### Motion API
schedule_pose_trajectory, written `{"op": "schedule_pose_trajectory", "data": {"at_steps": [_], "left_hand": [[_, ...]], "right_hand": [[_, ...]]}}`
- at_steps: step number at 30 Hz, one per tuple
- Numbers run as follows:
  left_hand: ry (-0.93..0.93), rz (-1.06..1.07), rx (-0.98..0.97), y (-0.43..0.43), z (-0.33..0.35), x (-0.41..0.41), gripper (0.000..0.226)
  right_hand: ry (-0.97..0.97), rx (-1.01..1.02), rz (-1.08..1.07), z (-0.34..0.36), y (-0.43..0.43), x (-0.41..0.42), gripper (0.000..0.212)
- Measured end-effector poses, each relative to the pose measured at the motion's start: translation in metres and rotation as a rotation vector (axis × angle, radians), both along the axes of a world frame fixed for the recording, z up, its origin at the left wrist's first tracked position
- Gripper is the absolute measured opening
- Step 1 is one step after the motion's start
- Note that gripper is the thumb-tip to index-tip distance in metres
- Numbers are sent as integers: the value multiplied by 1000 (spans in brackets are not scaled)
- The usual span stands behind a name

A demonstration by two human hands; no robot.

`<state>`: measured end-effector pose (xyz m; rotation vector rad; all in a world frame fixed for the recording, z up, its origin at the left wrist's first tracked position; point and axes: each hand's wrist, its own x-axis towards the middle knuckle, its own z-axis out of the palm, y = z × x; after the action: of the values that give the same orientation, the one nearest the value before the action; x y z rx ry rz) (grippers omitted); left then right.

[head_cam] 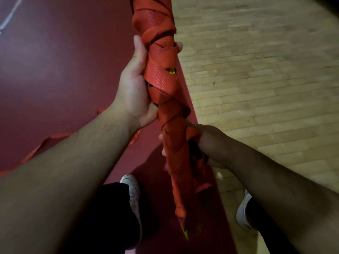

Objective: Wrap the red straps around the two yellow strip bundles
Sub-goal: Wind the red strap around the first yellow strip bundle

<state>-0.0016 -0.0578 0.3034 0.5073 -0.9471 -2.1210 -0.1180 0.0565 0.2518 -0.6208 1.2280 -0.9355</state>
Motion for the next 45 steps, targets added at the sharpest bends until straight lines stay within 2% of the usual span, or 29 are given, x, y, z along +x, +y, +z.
{"op": "schedule_pose_trajectory", "data": {"at_steps": [4,6,8,10,12,13,15,17,18,19,21,23,27,31,32,35,36,38,40,42,45], "left_hand": [[-32,37,79,-4,-3,-1,65],[-105,52,91,-2,-4,-3,62],[-230,56,60,4,-7,-4,57],[-331,36,11,11,-10,-5,39],[-353,9,-66,16,-16,-4,38],[-338,2,-110,16,-18,-3,43],[-296,16,-172,15,-20,-2,39],[-357,76,-266,6,-22,1,34],[-421,95,-317,1,-23,3,40],[-489,96,-355,-3,-24,7,55],[-627,80,-390,-8,-27,14,98],[-683,58,-409,-8,-30,18,105],[-668,-8,-402,-8,-33,16,100],[-519,36,-322,-4,-27,16,67],[-469,32,-302,-3,-25,15,66],[-385,-5,-231,-2,-23,15,81],[-364,-2,-218,-1,-22,15,76],[-338,27,-162,0,-18,13,49],[-349,76,-51,2,-17,10,37],[-406,145,9,4,-17,6,40],[-540,164,-65,11,-15,0,47]], "right_hand": [[26,4,-43,-4,3,-2,66],[51,5,-70,-4,2,-4,57],[101,2,-88,-2,-1,-4,59],[144,-4,-124,-2,-4,-4,68],[211,-13,-127,-2,-4,-7,62],[258,-20,-116,-3,-5,-9,55],[401,-39,-84,0,-9,-14,50],[620,-106,-91,1,-14,-22,49],[698,-152,-114,1,-16,-28,46],[736,-186,-151,1,-17,-35,42],[752,-231,-239,1,-19,-50,49],[757,-249,-283,4,-19,-58,49],[662,-257,-284,5,-18,-63,42],[536,-202,-123,9,-15,-63,39],[521,-198,-80,9,-13,-62,36],[502,-200,11,7,-9,-55,30],[467,-182,37,6,-9,-55,29],[361,-111,64,6,-9,-54,29],[339,-91,83,4,-9,-55,36],[399,-133,98,2,-10,-52,40],[430,-158,11,1,-12,-50,29]]}}
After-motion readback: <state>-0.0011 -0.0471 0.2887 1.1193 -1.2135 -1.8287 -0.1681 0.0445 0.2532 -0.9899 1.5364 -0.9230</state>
